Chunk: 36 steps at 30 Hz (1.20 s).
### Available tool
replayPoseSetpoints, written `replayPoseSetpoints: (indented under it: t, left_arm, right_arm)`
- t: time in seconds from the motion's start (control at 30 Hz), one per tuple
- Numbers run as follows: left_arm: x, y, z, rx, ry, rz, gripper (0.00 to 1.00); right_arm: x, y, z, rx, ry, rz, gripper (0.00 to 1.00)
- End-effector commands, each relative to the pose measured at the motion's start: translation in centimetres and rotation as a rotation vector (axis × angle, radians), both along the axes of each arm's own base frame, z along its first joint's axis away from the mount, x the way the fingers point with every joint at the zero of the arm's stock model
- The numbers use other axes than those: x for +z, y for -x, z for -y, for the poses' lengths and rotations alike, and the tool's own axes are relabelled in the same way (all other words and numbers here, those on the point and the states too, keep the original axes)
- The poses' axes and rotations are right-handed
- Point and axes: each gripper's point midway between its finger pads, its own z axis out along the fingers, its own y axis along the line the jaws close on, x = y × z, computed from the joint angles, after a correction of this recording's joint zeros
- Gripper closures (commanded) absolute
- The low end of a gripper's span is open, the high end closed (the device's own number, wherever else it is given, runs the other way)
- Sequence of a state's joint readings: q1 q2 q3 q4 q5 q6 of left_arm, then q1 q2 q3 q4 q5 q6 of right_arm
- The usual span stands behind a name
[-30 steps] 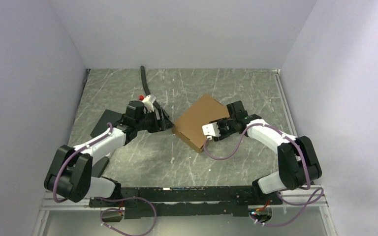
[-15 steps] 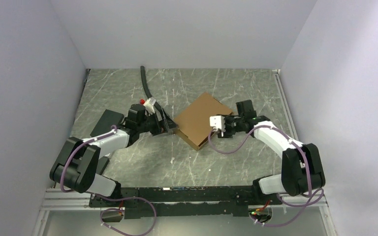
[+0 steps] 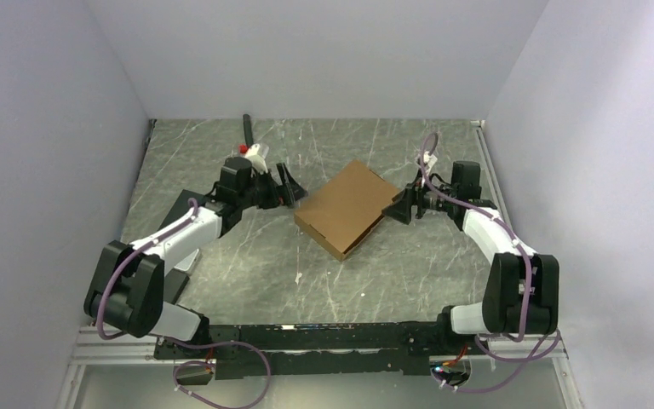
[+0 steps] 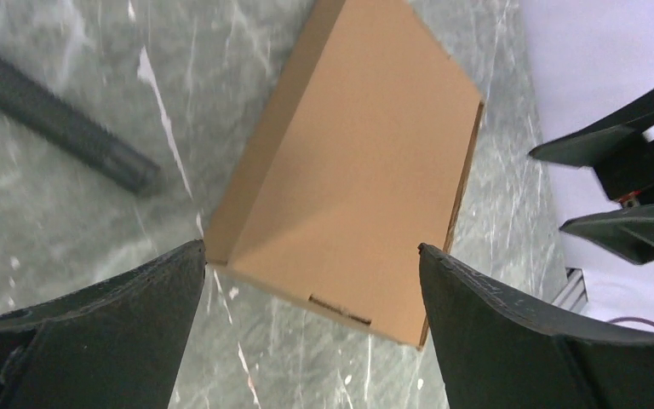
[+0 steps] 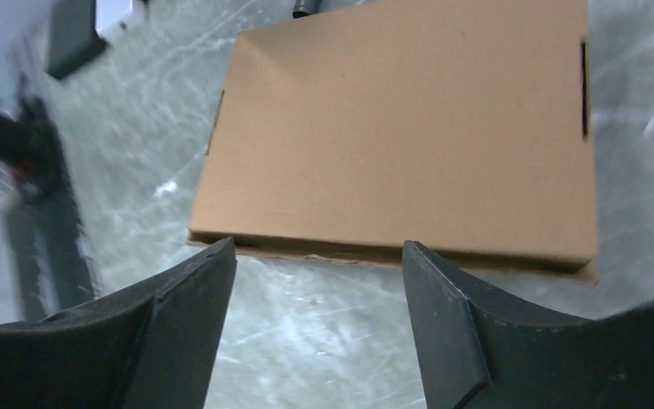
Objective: Fold the paper box
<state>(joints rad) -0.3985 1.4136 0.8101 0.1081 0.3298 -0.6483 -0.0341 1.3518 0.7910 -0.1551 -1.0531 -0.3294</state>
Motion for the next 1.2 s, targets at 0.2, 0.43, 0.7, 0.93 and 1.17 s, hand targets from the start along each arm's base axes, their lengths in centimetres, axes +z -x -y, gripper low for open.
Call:
replayPoseSetpoints:
  t: [0.2, 0.43, 0.7, 0.93, 1.17]
  left_arm:
    - [1.5, -4.5, 2.7, -0.162, -0.063, 0.088, 0.06]
    - [-1.9, -7.4, 5.0, -0.252, -0.109, 0.004, 0.06]
    - [-5.1, -10.1, 7.8, -0.331, -0.153, -0.046, 0.07]
    - [-7.0, -9.6, 9.8, -0.416, -0.082, -0.111, 0.18]
    - [-6.2, -8.2, 11.9, -0.488, 0.007, -0.112, 0.24]
  right_arm:
    - [-2.4, -2.1, 3.1, -0.559, -0.235, -0.473, 0.21]
    - [-5.2, -3.6, 2.9, -0.62, -0.279, -0.629, 0.19]
    - [-7.4, -6.4, 1.3, -0.648, -0.235, -0.681, 0.2]
    - [-9.1, -7.4, 0.4, -0.655, -0.201, -0.711, 0.38]
    - [-7.3, -8.9, 0.2, -0.611, -0.191, -0.593, 0.66]
